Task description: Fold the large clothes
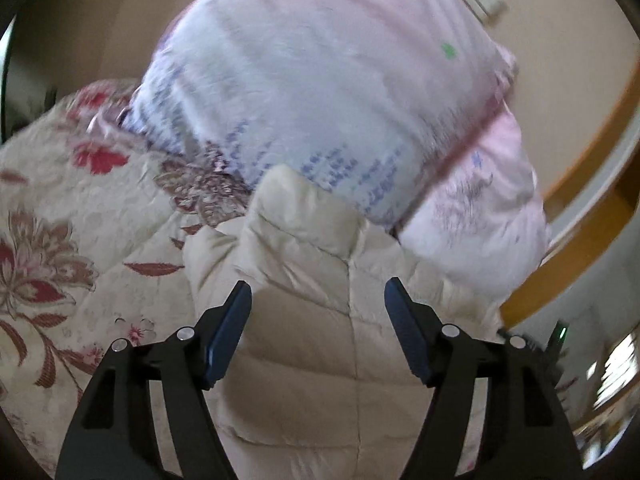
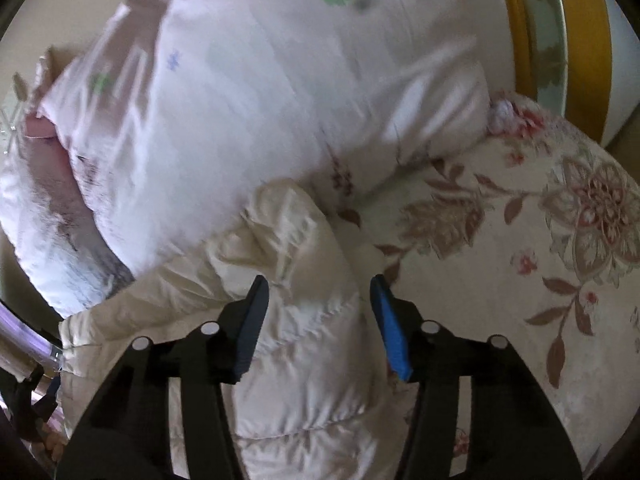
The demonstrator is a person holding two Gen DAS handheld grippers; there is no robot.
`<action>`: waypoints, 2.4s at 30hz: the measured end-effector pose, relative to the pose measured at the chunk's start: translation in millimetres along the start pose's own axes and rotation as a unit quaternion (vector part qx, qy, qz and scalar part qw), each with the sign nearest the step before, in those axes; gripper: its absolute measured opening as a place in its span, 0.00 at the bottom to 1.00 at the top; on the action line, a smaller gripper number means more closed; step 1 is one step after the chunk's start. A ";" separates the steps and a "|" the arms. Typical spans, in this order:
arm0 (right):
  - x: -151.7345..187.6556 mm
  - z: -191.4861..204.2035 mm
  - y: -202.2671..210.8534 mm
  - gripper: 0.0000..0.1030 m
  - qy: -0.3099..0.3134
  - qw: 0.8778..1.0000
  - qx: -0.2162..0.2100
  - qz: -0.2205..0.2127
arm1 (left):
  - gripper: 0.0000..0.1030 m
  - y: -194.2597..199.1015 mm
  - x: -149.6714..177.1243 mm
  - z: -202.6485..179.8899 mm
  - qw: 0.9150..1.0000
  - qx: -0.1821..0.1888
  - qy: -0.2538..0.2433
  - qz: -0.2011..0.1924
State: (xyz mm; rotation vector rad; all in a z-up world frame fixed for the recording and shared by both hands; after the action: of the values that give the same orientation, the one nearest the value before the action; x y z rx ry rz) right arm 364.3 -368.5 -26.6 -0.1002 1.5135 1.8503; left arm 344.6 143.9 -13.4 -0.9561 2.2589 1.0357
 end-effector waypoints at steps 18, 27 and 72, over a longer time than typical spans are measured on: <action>-0.6 14.9 -4.3 0.13 0.022 0.999 -0.041 -0.015 | 0.58 -18.0 -2.2 38.9 0.994 -0.093 0.037 0.035; -1.6 4.9 -35.4 0.12 0.013 0.998 0.060 -0.012 | 0.58 -53.6 -3.9 39.0 0.982 -0.182 -0.031 0.030; 15.3 -44.2 46.7 0.77 -0.074 0.994 0.066 -0.039 | 0.73 -1.7 13.1 62.3 0.992 -0.095 0.083 -0.016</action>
State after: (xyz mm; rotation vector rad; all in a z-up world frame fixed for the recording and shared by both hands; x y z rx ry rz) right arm 309.8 -401.7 -9.3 0.0391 1.5008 1.6543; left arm 345.4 187.1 -60.2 -1.1934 2.2993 1.2152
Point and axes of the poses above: each gripper's, at about its wrist camera, not at the fingertips, and y roughly against the way its jaws point, z to its left, x to its underside, the point moved 8 cm from there along -y, roughly the way its jaws point, and after that the axes turned 6 degrees about x, right-handed, at the moved point
